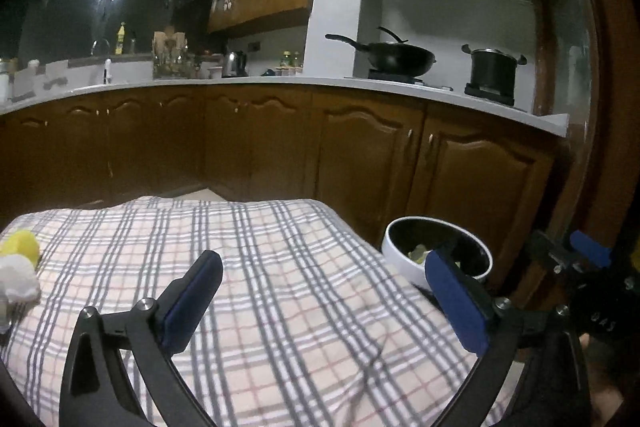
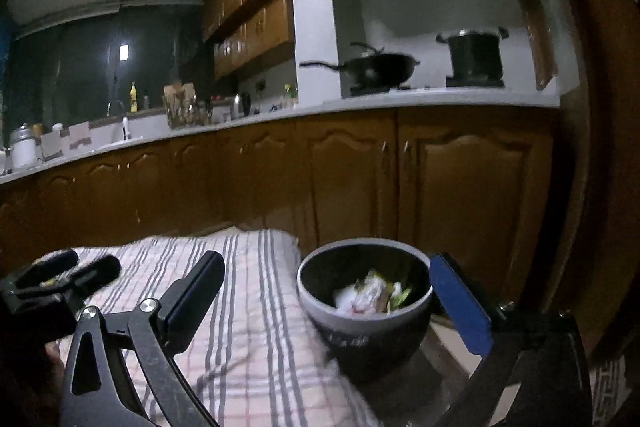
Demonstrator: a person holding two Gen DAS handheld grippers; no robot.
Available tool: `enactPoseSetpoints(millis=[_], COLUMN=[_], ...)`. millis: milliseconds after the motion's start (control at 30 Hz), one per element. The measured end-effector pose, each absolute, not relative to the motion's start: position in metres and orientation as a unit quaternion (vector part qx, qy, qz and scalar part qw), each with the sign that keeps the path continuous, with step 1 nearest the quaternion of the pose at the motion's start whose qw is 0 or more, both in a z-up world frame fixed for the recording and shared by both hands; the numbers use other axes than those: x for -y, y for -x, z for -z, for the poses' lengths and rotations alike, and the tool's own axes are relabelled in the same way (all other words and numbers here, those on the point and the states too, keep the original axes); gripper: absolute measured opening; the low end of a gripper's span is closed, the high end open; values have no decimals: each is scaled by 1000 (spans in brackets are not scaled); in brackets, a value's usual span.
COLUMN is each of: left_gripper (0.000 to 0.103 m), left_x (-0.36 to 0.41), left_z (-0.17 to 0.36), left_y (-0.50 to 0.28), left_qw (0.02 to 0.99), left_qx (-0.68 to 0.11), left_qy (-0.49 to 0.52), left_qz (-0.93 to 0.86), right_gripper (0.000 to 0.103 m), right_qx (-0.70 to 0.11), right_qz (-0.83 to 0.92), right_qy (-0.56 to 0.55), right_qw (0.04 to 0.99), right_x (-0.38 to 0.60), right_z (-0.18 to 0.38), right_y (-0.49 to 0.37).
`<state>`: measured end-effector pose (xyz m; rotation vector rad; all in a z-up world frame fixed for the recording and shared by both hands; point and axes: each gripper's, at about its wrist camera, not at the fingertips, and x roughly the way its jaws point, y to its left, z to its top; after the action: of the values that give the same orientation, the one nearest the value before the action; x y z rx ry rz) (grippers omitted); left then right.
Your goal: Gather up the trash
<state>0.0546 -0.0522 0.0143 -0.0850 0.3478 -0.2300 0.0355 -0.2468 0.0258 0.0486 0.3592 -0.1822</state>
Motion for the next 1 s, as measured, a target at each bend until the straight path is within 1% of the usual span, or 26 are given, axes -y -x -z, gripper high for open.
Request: enactPoseSetpoints(millis=[100, 267, 1000], left_gripper=[102, 102, 102], left_x=[55, 59, 45], left_z=[-6, -4, -4], left_y=[-48, -46, -47], left_qw=[978, 977, 980], left_qx=[-178, -182, -174], left_qy=[29, 11, 3], left_qz=[107, 106, 100], right_gripper=[103, 103, 103], right_qx=[-189, -196, -203], right_qz=[91, 93, 90], right_qy=[-26, -31, -24], right_qw=[977, 976, 975], right_x=[247, 248, 237], right_z=[-14, -13, -12], right_y=[-35, -33, -25])
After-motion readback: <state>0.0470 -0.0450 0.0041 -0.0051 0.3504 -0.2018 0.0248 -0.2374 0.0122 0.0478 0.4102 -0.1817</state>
